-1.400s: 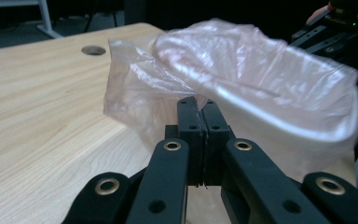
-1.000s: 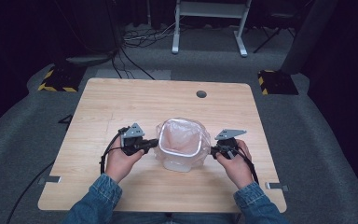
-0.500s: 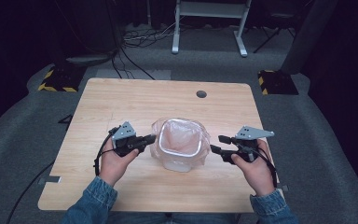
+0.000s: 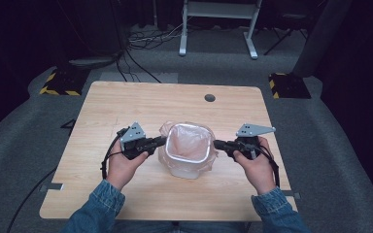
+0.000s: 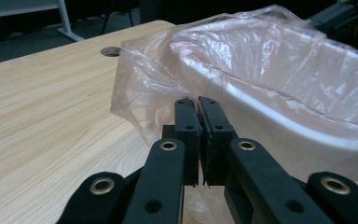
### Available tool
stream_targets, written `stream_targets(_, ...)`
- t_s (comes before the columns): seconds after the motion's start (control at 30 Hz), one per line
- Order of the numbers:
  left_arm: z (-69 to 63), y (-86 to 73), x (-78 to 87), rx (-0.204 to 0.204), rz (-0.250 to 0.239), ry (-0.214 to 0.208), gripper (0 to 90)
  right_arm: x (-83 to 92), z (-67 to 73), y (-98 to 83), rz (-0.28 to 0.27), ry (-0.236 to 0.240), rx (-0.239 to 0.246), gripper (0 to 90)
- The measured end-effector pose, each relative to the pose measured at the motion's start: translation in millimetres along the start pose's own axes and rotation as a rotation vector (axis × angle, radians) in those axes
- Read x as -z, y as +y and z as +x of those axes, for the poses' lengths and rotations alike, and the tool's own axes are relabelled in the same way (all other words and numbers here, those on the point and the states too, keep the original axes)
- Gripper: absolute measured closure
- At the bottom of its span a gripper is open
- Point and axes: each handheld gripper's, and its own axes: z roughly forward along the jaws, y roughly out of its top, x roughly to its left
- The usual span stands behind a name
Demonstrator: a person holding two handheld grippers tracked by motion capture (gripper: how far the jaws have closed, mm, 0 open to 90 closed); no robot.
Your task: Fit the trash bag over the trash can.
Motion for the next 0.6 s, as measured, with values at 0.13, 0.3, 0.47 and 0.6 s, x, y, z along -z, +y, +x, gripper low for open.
stream_targets(0.13, 1.5, -4.3, -9.6, 0.009, 0.032, -0.007, 88.4, -13.6, -7.8, -5.1, 0.034, -0.058, -0.008, 90.0)
stream_targets(0.3, 1.9, -7.7, -17.3, -0.004, 0.085, -0.009, 89.3, -34.5, -12.0, -20.6, 0.114, -0.056, -0.025, 90.0)
stream_targets(0.47, 3.6, -16.4, -17.6, -0.003, 0.120, 0.002, 89.9, -43.5, -10.2, -36.1, 0.167, -0.045, -0.026, 90.0)
stream_targets(0.6, 6.2, -27.8, -14.3, 0.019, 0.157, 0.002, 90.0, -40.8, -10.5, -47.0, 0.189, -0.040, -0.027, 90.0)
